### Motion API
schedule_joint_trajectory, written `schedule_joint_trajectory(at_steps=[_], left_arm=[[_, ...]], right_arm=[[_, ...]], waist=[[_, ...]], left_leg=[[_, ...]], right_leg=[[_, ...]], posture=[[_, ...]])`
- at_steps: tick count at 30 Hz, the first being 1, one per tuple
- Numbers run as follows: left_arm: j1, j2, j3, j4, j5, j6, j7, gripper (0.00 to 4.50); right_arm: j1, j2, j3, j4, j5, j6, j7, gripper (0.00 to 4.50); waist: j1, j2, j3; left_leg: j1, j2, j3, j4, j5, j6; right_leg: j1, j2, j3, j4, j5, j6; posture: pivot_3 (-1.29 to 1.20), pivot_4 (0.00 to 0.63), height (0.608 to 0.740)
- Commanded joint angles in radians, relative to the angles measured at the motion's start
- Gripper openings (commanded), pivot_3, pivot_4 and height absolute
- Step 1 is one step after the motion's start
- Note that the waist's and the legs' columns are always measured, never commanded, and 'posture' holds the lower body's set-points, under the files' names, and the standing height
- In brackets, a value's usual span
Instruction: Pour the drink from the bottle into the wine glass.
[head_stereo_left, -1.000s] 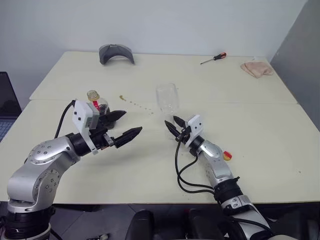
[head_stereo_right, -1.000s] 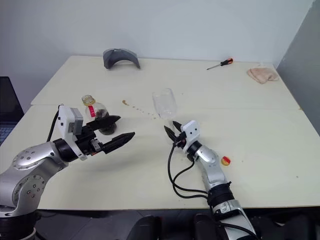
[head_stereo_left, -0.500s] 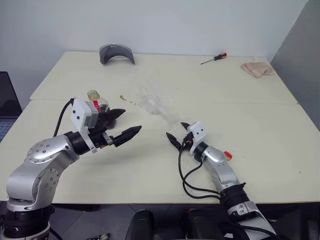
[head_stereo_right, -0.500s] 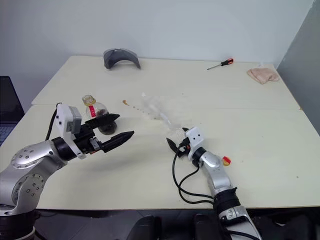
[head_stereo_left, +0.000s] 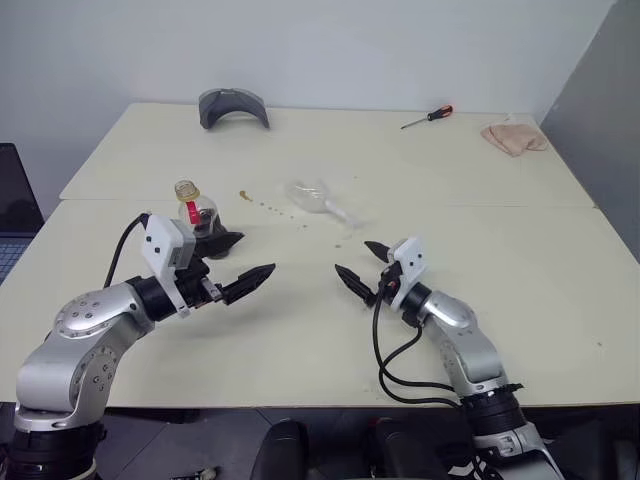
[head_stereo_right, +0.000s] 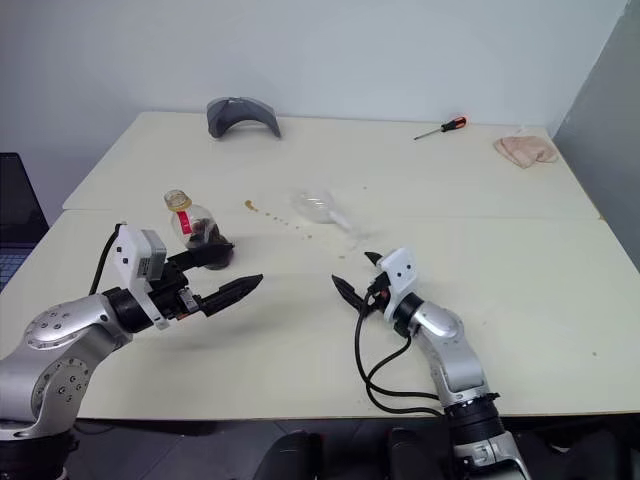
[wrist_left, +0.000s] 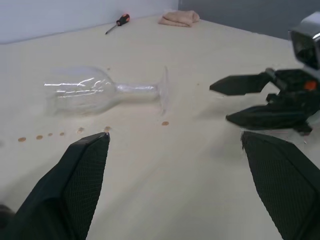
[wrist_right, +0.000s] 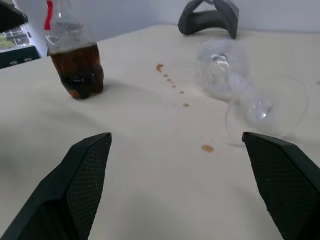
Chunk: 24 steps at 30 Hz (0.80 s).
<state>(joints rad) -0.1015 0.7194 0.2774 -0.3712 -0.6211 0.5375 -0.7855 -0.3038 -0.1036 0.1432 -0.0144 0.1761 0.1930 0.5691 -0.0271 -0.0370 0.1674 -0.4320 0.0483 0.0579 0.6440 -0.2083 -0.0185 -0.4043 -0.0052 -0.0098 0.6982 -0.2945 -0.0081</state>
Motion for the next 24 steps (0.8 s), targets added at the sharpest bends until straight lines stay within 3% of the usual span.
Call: schedule_joint_trajectory(at_steps=[1,8,14,24], left_arm=[[0.005,0.006,-0.028,-0.013,0.046,0.016,0.045,4.50],[-0.042,-0.003,-0.079,-0.046,0.068,0.089,0.117,4.50],[-0.071,-0.003,-0.091,-0.029,0.076,0.119,0.132,4.50],[-0.045,0.003,-0.117,0.011,0.170,0.058,0.116,4.50]], right_arm=[[-0.036,-0.052,-0.020,-0.137,0.033,0.089,0.010,4.45],[-0.182,-0.204,-0.057,-0.210,0.029,0.295,0.012,4.45],[-0.377,-0.278,-0.042,-0.127,0.061,0.540,0.049,4.45],[-0.731,-0.222,-0.034,0.271,0.070,0.730,0.062,4.45]], waist=[[0.000,0.000,0.000],[0.001,0.000,0.000],[-0.001,0.000,0.000],[-0.002,0.001,0.000]], left_leg=[[0.000,0.000,0.000,0.000,0.000,0.000],[0.000,0.000,0.000,0.000,0.000,0.000],[0.000,0.000,0.000,0.000,0.000,0.000],[0.000,0.000,0.001,-0.001,0.000,0.000]], right_leg=[[0.000,0.000,0.000,0.000,0.000,0.000],[0.000,0.000,0.000,0.000,0.000,0.000],[0.000,0.000,0.000,0.000,0.000,0.000],[-0.001,0.000,0.001,0.000,0.000,-0.001]], posture=[[0.00,0.150,0.740],[0.00,0.150,0.740],[0.00,0.150,0.740],[0.00,0.150,0.740]])
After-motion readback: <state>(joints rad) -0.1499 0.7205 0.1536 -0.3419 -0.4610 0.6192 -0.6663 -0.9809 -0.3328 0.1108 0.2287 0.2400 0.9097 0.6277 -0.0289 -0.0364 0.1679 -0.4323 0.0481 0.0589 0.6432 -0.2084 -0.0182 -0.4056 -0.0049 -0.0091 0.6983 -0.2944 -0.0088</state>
